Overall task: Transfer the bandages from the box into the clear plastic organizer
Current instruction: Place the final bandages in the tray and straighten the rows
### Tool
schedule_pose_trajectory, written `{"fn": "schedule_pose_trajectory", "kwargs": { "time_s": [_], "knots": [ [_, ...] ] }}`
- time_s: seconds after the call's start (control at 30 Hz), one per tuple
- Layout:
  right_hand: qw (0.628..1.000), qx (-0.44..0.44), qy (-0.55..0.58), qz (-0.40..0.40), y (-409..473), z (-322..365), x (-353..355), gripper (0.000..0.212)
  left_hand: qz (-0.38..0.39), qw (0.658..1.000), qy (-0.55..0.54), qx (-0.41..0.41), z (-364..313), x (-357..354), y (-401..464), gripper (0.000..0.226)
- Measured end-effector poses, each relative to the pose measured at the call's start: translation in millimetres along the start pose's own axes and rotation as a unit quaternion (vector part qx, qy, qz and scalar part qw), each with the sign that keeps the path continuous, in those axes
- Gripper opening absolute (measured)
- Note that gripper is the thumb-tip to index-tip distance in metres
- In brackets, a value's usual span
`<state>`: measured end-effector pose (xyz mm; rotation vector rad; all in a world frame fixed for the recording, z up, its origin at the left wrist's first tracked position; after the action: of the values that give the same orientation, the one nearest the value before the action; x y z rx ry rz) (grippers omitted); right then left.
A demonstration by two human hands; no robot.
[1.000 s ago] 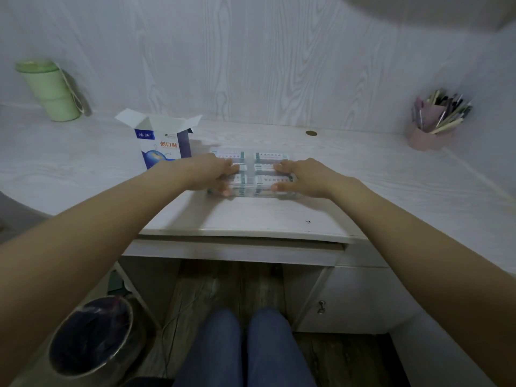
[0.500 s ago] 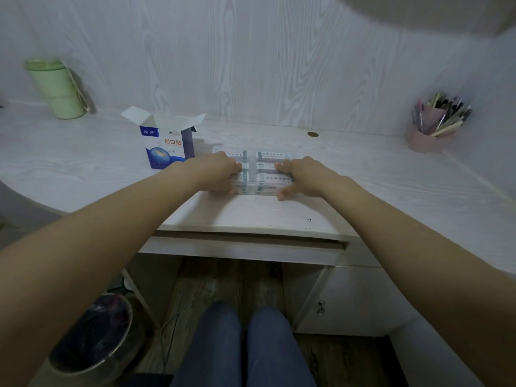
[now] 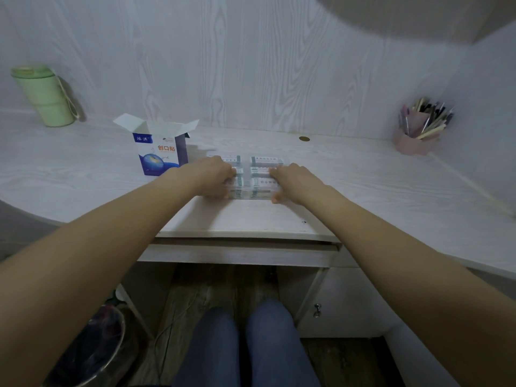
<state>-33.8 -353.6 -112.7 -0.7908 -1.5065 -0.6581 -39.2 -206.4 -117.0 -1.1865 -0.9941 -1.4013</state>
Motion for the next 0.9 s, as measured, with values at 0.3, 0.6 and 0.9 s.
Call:
{"fn": "schedule_pose_trajectory", "kwargs": {
  "time_s": [0.3, 0.6, 0.9],
  "knots": [
    [0.996, -0.034, 0.077, 0.010, -3.2, 4.3, -3.5, 0.070, 0.012, 0.990, -0.137, 0.014, 9.2, -2.5, -14.9, 0.061],
    [0.928, -0.027, 0.358, -0.104, 41.2, 47.4, 39.3, 0.064, -0.279, 0.904, -0.303, 0.112, 94.8, 38.5, -62.5, 0.029],
    [0.765, -0.082, 0.635, -0.069, 121.5, 112.3, 19.8, 0.070, -0.144, 0.709, -0.529, 0.443, 197.0, -27.7, -59.7, 0.055]
  ]
}}
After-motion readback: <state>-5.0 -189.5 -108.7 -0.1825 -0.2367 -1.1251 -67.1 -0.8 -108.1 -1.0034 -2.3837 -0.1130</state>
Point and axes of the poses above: each hand's wrist, its own y-axis towards the middle knuckle, its own x-axis out of the back of the hand, z = x × y, the point moved 6 cm from there along y, towards the middle knuckle, and after that the axes turned 12 degrees about x, right-handed, at the moved point
